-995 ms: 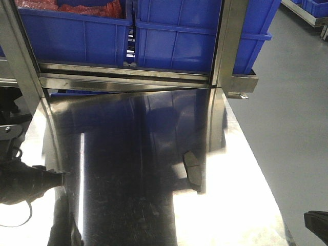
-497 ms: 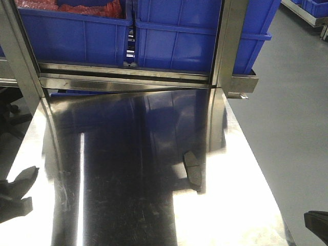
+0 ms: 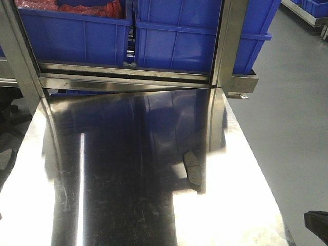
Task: Move and align brake pads A on conveyor
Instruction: 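Lift the grasped pad with the left gripper and hold it, then lower the right gripper onto the other brake pad on the table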
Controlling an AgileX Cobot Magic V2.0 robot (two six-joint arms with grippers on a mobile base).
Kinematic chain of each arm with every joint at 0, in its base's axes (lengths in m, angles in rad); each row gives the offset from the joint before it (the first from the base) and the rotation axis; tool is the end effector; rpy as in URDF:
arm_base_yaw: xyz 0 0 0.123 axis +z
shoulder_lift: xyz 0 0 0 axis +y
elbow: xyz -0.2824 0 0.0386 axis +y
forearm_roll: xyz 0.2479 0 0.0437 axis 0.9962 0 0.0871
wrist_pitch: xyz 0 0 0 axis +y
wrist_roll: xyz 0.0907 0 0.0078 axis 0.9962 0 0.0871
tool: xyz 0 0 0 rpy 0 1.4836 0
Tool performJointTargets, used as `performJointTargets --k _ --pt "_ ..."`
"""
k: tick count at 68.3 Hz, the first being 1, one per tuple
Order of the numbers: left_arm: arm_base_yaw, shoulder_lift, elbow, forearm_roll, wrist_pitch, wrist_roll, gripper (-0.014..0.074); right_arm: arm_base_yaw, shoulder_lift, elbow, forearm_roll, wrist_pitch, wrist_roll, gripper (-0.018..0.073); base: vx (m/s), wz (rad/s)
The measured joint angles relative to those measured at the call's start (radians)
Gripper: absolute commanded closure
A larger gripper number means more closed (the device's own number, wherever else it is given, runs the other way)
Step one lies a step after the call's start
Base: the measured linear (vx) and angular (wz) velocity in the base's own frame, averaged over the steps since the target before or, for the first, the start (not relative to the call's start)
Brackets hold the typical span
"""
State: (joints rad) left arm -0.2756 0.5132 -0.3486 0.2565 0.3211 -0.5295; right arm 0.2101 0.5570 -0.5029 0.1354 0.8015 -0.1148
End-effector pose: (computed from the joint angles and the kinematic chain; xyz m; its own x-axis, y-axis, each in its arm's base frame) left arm 0.1065 -0.0225 0.2633 -0.4062 -0.1769 -0.8965 0.0891 0.9687 -0.2316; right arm 0.0920 0.0287 0.2725 -0.6707 -0.1637 -0.7234 -0.2898 0.9557 0.0524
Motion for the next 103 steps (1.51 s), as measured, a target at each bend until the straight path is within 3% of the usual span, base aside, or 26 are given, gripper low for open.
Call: performJointTargets --k 18,54,63,73,81,88,103 --pt "0.000 -0.004 0.000 0.000 0.002 0.000 0.0503 0.000 0.000 0.000 -0.045 0.000 -0.017 0.0568 0.00 0.00" --pt "0.000 -0.005 0.000 0.000 0.002 0.000 0.0503 0.000 0.000 0.000 -0.010 -0.014 -0.019 0.0548 0.00 0.00" --pt "0.000 -0.005 0.000 0.000 0.002 0.000 0.0503 0.000 0.000 0.000 -0.001 -0.054 -0.019 0.0411 0.00 0.00" --pt "0.000 -0.005 0.000 0.000 0.002 0.000 0.0503 0.000 0.000 0.007 0.001 -0.103 -0.023 0.0092 0.00 0.00" --pt "0.000 -0.005 0.000 0.000 0.002 0.000 0.0503 0.000 0.008 0.009 0.012 -0.170 -0.026 -0.0069 0.00 0.00" --pt "0.000 -0.005 0.000 0.000 0.002 0.000 0.0503 0.000 0.068 0.005 0.046 -0.256 -0.026 -0.0118 0.00 0.00" --pt "0.000 -0.005 0.000 0.000 0.002 0.000 0.0503 0.000 0.381 -0.120 0.107 -0.266 -0.018 -0.0083 0.00 0.00"
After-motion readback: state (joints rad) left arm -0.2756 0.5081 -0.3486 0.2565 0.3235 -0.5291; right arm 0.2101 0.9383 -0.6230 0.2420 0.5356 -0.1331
